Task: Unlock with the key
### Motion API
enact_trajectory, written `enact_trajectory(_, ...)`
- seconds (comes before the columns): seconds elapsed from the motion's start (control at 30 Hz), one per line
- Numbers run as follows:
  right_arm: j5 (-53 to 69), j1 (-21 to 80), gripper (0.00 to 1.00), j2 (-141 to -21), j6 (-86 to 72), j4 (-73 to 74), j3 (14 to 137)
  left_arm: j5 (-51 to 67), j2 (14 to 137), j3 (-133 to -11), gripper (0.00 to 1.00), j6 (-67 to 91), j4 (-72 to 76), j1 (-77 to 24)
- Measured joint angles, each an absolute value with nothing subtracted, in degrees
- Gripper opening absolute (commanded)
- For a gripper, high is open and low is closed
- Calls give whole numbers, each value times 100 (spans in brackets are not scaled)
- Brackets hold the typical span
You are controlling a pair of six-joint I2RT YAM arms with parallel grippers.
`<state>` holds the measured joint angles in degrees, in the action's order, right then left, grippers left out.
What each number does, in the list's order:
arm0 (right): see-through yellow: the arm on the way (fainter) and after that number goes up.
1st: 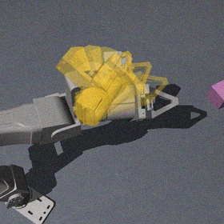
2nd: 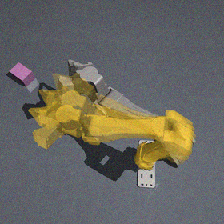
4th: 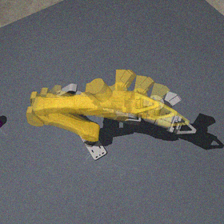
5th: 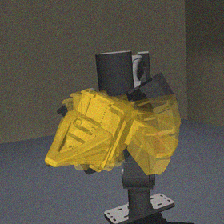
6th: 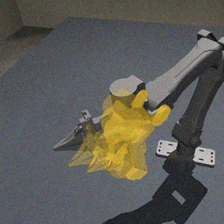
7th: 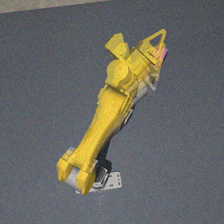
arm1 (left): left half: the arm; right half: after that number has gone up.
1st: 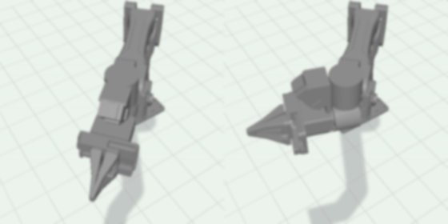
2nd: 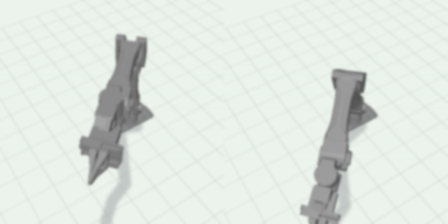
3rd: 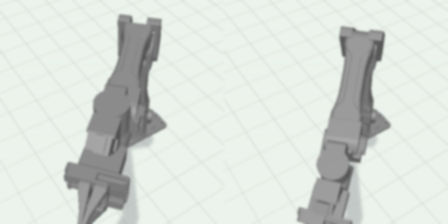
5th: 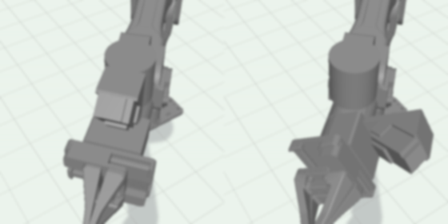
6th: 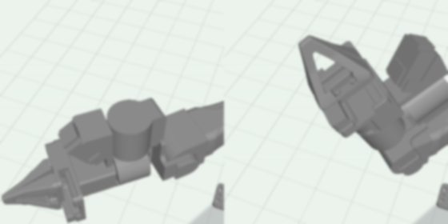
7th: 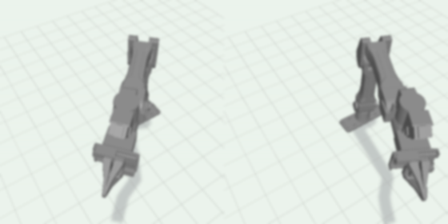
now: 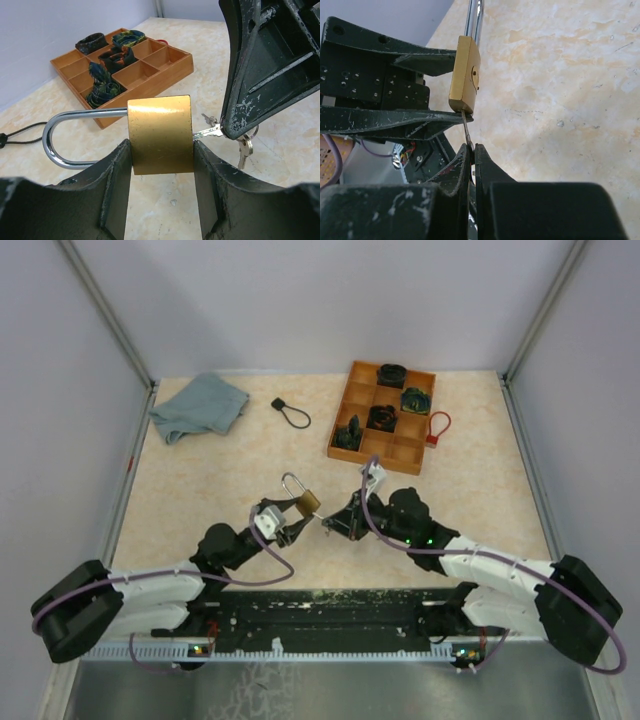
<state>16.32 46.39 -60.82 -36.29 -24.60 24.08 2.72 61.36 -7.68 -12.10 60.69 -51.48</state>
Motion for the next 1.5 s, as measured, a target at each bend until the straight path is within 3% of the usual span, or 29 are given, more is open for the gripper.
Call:
enact_trajectory(0.93, 1155, 4716, 0, -6040, -3758, -3079, 2021, -950, 6302, -982, 20, -1339, 5815, -5782)
enact_trajectory(1.27, 644, 4713, 0, -5839, -3494, -2639, 2021, -1894, 6254, -2340, 19, -10, 2851, -5859)
enact_trajectory(1.5, 5, 4713, 0, -5280, -3229, -1975, 2021, -2488, 7279, -3505, 21, 1393, 550, -5872)
